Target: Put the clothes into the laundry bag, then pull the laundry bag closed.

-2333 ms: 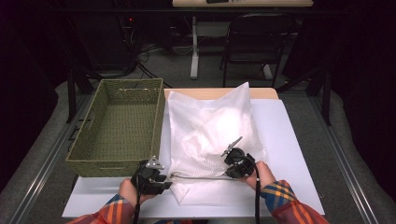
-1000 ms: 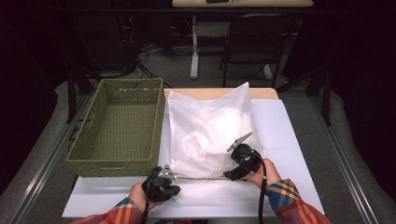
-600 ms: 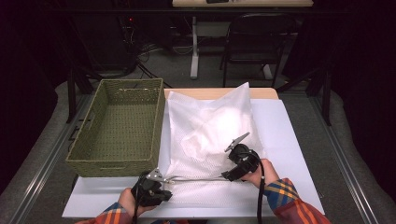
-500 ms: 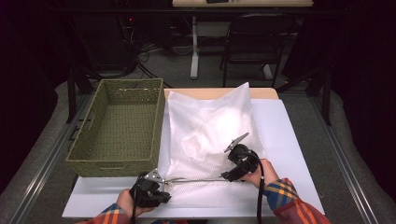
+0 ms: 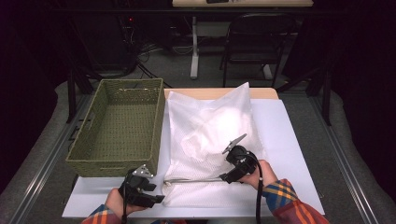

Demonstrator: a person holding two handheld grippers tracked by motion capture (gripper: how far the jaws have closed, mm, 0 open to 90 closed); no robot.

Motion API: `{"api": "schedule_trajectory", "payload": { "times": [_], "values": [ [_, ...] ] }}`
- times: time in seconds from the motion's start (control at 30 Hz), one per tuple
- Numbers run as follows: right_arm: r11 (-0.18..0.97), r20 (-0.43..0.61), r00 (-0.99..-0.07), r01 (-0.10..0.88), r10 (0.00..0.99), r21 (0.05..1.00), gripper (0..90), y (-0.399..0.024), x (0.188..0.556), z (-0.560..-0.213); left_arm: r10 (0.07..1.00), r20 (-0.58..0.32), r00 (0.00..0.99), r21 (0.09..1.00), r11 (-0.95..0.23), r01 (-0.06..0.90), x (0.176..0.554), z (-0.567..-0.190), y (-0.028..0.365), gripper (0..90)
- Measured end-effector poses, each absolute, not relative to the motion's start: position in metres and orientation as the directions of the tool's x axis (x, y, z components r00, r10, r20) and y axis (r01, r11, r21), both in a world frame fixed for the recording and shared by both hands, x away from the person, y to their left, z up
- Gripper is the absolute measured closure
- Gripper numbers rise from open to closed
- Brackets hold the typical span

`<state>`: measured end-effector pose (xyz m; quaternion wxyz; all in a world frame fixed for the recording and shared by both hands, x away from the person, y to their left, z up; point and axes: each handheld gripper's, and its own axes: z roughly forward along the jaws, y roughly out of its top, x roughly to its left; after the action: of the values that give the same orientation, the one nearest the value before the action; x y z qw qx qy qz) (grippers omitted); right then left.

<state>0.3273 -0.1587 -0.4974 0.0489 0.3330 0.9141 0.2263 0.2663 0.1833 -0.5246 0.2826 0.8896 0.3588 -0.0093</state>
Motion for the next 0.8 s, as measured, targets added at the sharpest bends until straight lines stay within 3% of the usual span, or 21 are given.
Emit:
{"api": "schedule_trajectory", "payload": {
  "times": [0.47, 0.63, 0.67, 0.73, 0.8],
  "values": [
    [0.683, 0.053, -0.787, 0.566, 0.615, 0.462, 22.5, -0.152, 0.321, -0.493, 0.641, -0.234, 0.731, 0.478, -0.579, 0.661, 0.278, -0.537, 0.169, 52.6],
    [0.689, 0.050, -0.790, 0.561, 0.611, 0.459, 22.5, -0.151, 0.318, -0.493, 0.648, -0.241, 0.723, 0.487, -0.564, 0.667, 0.280, -0.541, 0.167, 73.3],
    [0.689, 0.050, -0.791, 0.559, 0.609, 0.461, 22.8, -0.151, 0.318, -0.494, 0.645, -0.248, 0.723, 0.489, -0.561, 0.668, 0.281, -0.541, 0.167, 73.3],
    [0.689, 0.051, -0.790, 0.562, 0.611, 0.459, 23.0, -0.150, 0.317, -0.493, 0.641, -0.254, 0.724, 0.488, -0.561, 0.668, 0.281, -0.543, 0.166, 84.4],
    [0.689, 0.050, -0.790, 0.561, 0.610, 0.459, 23.1, -0.150, 0.317, -0.493, 0.632, -0.256, 0.731, 0.490, -0.567, 0.662, 0.281, -0.543, 0.164, 86.9]
  ]
}}
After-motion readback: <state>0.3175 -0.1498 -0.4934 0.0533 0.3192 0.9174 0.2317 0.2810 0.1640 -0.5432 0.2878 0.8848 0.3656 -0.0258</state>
